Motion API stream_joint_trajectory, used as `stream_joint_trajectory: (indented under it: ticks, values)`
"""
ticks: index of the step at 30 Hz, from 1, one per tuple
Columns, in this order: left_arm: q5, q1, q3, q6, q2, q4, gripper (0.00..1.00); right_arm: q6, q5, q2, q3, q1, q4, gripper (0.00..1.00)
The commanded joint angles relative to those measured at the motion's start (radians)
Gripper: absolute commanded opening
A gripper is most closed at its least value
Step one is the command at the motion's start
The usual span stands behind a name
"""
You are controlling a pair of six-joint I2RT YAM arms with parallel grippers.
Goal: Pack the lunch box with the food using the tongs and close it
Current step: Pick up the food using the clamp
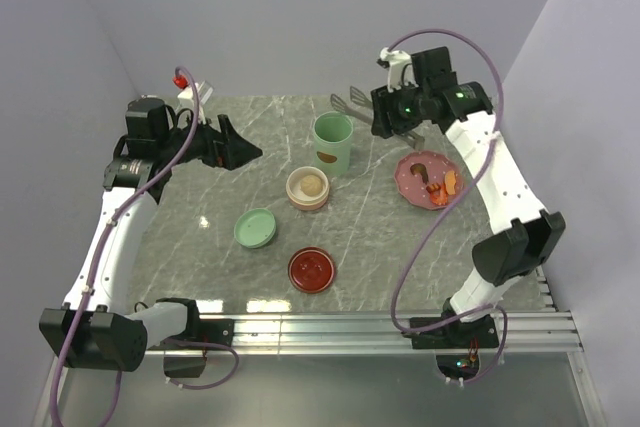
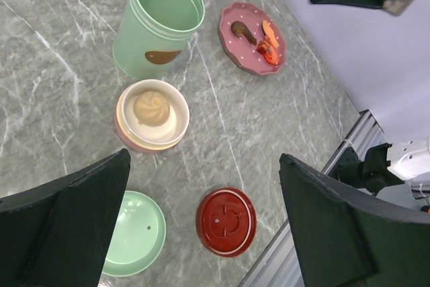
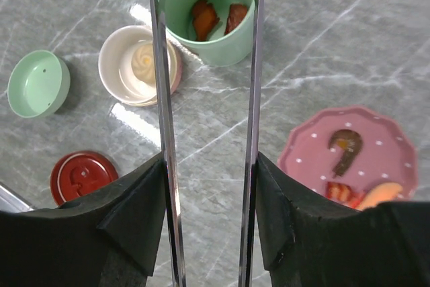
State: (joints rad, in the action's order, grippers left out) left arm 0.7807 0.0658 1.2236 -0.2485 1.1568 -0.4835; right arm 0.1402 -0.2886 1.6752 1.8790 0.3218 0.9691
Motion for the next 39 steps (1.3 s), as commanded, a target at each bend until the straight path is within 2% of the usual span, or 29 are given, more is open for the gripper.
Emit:
stream_joint_trajectory:
  ticks: [1, 7, 12, 16, 23, 27, 39]
  values:
    - [0.005, -0.004, 0.047, 0.018, -0.016, 0.005, 1.0, 0.018, 0.023, -0.133, -0.007, -0.058, 0.014, 0.57]
    - [0.009, -0.004, 0.025, 0.02, -0.04, 0.016, 0.99, 0.076, -0.041, -0.23, -0.153, -0.294, 0.097, 0.57]
    - [0.011, -0.004, 0.019, 0.029, -0.054, 0.013, 0.99, 0.232, 0.075, -0.301, -0.328, -0.412, 0.099, 0.54]
    - [0.005, -0.004, 0.031, 0.044, -0.054, 0.005, 0.99, 0.289, 0.189, -0.312, -0.461, -0.437, 0.063, 0.5]
    - [-0.005, -0.004, 0.062, 0.078, -0.037, -0.02, 1.0, 0.208, 0.183, -0.27, -0.554, -0.438, 0.028, 0.44]
    - [-0.012, -0.004, 0.047, 0.094, -0.045, -0.029, 0.99, 0.174, 0.181, -0.25, -0.596, -0.438, -0.013, 0.43]
    - [-0.011, -0.004, -0.016, 0.074, -0.06, 0.014, 1.0, 0.134, 0.163, -0.149, -0.551, -0.438, -0.029, 0.45]
